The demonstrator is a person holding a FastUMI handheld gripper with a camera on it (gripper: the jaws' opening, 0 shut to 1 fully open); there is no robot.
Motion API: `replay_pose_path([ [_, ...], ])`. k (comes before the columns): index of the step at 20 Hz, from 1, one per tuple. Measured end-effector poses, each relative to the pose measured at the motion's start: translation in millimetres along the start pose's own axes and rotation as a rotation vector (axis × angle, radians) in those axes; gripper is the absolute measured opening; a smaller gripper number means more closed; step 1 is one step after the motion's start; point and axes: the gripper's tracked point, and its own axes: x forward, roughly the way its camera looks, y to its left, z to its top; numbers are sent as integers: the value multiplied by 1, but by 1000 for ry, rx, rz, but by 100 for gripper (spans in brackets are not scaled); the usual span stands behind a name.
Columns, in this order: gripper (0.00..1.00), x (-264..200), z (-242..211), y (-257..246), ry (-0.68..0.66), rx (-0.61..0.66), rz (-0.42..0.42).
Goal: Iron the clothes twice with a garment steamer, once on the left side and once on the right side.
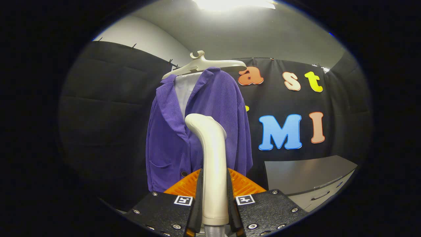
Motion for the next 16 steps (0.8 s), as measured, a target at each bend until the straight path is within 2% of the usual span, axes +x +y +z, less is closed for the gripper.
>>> replay_pose_path([
  [16, 33, -39, -93, -3, 156, 0, -1],
])
